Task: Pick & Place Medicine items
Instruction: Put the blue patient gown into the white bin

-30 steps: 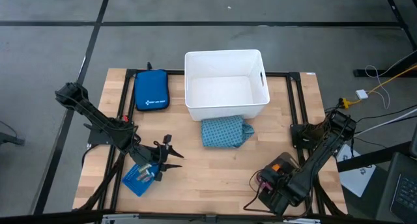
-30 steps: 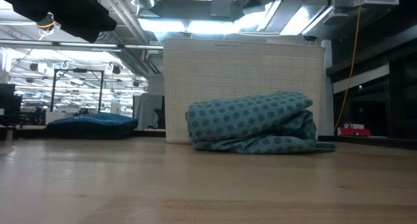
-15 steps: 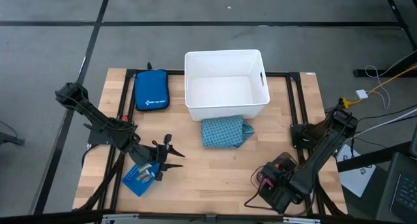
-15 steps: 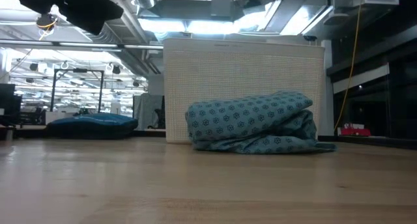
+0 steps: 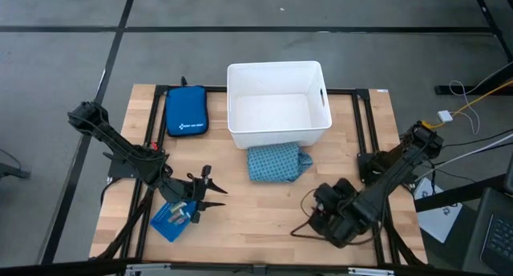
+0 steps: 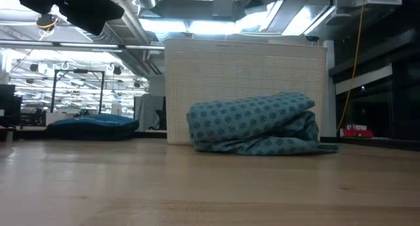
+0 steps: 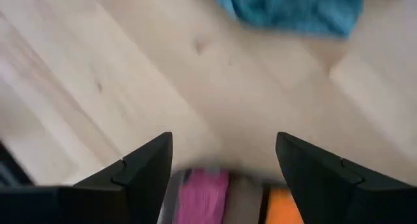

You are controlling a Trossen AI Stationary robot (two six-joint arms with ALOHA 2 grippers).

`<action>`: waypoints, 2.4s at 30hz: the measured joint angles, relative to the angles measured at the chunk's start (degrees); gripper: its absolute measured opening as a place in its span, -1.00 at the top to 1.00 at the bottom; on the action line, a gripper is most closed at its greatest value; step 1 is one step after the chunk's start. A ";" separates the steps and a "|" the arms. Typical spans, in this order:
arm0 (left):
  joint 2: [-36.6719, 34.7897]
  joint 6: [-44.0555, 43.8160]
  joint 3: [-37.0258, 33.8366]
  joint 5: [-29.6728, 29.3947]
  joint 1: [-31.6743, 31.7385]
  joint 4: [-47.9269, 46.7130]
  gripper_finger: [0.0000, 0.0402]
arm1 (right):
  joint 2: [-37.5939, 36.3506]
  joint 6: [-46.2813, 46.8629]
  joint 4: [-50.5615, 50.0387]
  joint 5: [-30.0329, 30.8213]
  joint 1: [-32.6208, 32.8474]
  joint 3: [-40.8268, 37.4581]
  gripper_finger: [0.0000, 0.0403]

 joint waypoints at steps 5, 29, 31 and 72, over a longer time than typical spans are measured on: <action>0.01 0.06 0.00 0.04 0.00 -0.02 0.16 | 0.32 -1.92 0.66 12.81 -3.36 0.04 -0.35; 0.00 0.00 0.00 0.66 0.00 -0.04 0.16 | 0.56 -40.01 31.26 6.58 -13.76 0.00 -0.35; 0.01 0.02 0.00 0.74 0.00 -0.04 0.16 | 0.56 -44.42 36.33 2.57 -14.66 0.00 -0.35; 0.02 -1.43 -0.04 1.53 -0.44 -1.45 0.16 | 29.47 -59.08 17.13 14.66 -12.64 18.29 -0.41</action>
